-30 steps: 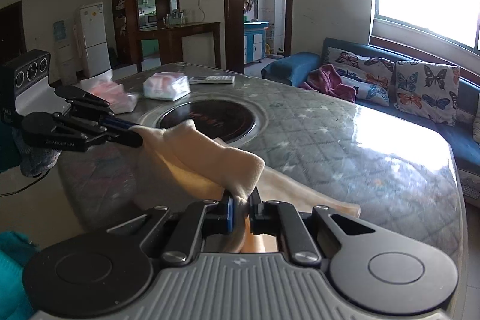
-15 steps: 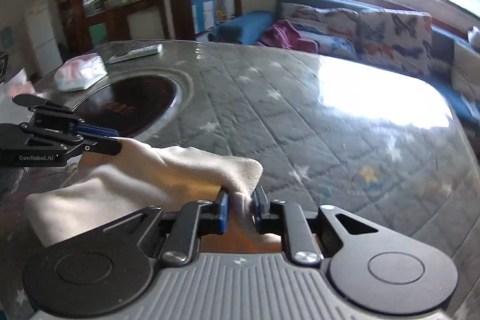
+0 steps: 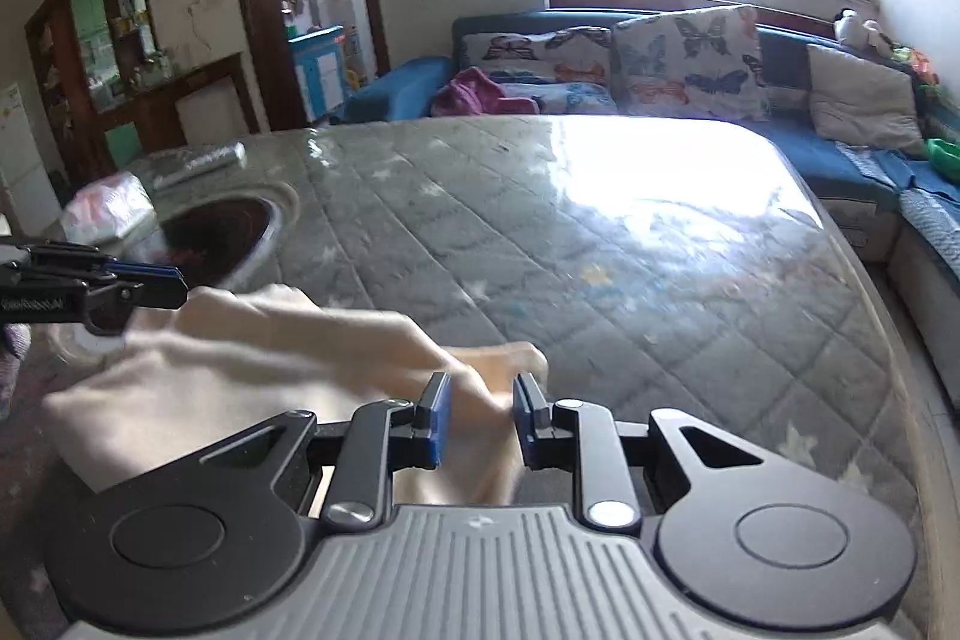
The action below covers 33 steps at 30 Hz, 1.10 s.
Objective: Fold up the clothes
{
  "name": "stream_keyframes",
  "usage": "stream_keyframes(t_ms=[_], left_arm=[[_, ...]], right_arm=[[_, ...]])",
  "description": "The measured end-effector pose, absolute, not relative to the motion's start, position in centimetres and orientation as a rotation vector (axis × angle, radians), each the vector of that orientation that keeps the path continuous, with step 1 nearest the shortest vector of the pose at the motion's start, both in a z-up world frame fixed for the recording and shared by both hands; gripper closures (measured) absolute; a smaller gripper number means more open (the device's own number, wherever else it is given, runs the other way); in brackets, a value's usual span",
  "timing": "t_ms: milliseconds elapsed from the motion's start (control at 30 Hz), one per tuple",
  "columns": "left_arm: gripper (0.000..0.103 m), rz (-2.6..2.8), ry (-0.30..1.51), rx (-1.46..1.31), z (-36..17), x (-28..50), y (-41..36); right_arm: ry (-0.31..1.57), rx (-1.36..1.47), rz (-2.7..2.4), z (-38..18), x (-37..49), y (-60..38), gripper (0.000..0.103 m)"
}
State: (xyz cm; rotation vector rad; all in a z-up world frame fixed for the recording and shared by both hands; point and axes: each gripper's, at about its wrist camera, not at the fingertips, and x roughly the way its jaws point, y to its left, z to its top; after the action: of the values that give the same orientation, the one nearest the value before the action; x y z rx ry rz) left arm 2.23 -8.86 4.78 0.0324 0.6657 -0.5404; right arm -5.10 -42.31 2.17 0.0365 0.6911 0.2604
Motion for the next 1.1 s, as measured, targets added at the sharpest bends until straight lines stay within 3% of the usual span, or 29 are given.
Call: stream_keyframes(t_ms=[367, 433, 533, 767, 1100], left_arm=[[0.088, -0.523, 0.73, 0.005, 3.3, 3.1, -10.5], [0.088, -0.518, 0.733, 0.004, 3.1, 3.1, -10.5], [0.088, -0.51, 0.737, 0.002, 2.9, 3.1, -10.6], [0.088, -0.496, 0.751, -0.017, 3.0, 3.4, -10.2], [0.088, -0.548, 0.757, -0.053, 3.9, 4.4, -12.2]], right_arm=[[0.677, 0.083, 0.238, 0.6, -5.3, -43.1, 0.081], [0.67, 0.07, 0.242, 0.7, -5.4, -42.8, 0.094], [0.642, 0.025, 0.236, 1.0, -5.6, -42.1, 0.098], [0.679, -0.016, 0.197, 0.2, -4.6, -41.8, 0.095], [0.65, 0.004, 0.362, 3.4, -3.3, -39.3, 0.092]])
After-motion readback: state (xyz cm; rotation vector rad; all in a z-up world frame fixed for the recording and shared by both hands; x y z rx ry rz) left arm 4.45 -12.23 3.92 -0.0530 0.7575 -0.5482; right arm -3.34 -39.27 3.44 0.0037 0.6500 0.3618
